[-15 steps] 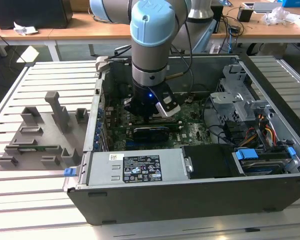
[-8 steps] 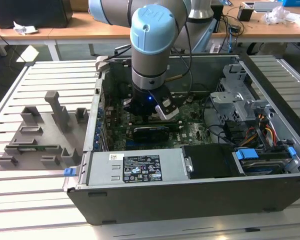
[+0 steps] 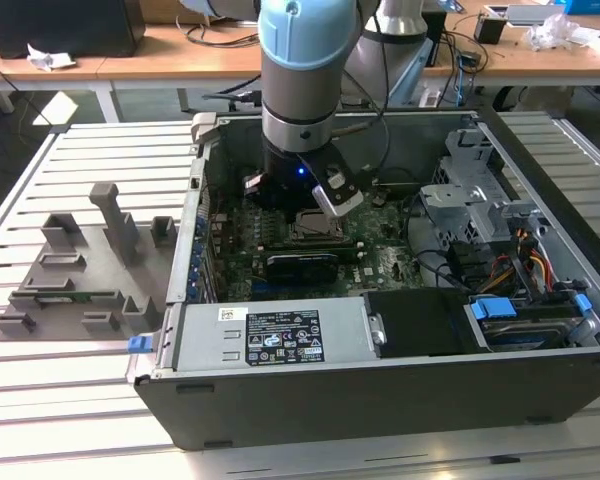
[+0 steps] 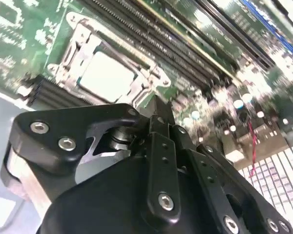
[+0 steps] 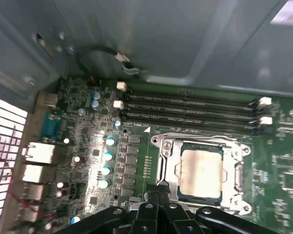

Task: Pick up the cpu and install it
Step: 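Install the second cpu locking lever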

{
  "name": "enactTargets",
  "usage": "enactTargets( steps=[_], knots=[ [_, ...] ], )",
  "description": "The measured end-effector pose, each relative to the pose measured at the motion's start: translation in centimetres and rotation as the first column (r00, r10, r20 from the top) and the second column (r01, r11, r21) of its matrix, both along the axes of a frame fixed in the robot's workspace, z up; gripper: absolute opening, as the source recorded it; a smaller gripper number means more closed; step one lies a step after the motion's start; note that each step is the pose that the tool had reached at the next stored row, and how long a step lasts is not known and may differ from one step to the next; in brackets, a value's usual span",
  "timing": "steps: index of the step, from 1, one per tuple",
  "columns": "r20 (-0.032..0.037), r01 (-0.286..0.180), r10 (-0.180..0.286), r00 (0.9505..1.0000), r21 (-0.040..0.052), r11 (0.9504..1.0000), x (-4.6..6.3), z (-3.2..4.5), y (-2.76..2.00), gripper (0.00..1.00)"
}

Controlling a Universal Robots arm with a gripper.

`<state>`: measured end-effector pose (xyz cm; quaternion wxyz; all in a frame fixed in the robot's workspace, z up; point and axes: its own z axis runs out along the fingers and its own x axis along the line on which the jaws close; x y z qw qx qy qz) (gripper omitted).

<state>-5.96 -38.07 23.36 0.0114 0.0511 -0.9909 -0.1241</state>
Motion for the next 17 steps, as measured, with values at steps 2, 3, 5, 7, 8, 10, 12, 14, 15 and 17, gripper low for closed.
enactTargets(
  steps=[2,3,5,7,8,10,12,14,15,17],
  knots=[
    [-0.0001,0.000,0.000,1.0000,-0.0002,1.0000,0.0,1.29,0.00,0.11],
    [-0.0001,0.000,0.000,1.0000,-0.0002,1.0000,0.0,1.62,0.01,0.11],
    [0.0001,0.000,0.000,1.0000,0.0002,1.0000,0.0,1.64,0.01,0.11],
    [-0.0018,0.000,0.000,1.0000,-0.0060,1.0000,1.0,1.62,0.05,0.11],
    [-0.0047,0.000,0.000,1.0000,-0.0072,1.0000,2.1,1.49,0.12,0.11],
    [-0.0081,0.000,0.000,1.0000,-0.0077,1.0000,3.5,1.32,0.21,0.11],
    [-0.0083,0.001,-0.001,1.0000,-0.0082,1.0000,3.8,1.31,0.21,0.11],
    [-0.0084,0.002,-0.002,1.0000,-0.0103,0.9999,4.0,1.31,-0.23,0.11],
    [-0.0084,0.002,-0.002,1.0000,-0.0106,0.9999,4.0,1.30,-0.50,0.11],
    [-0.0083,0.002,-0.003,1.0000,-0.0339,0.9994,4.0,1.30,-0.72,0.11]
  ],
)
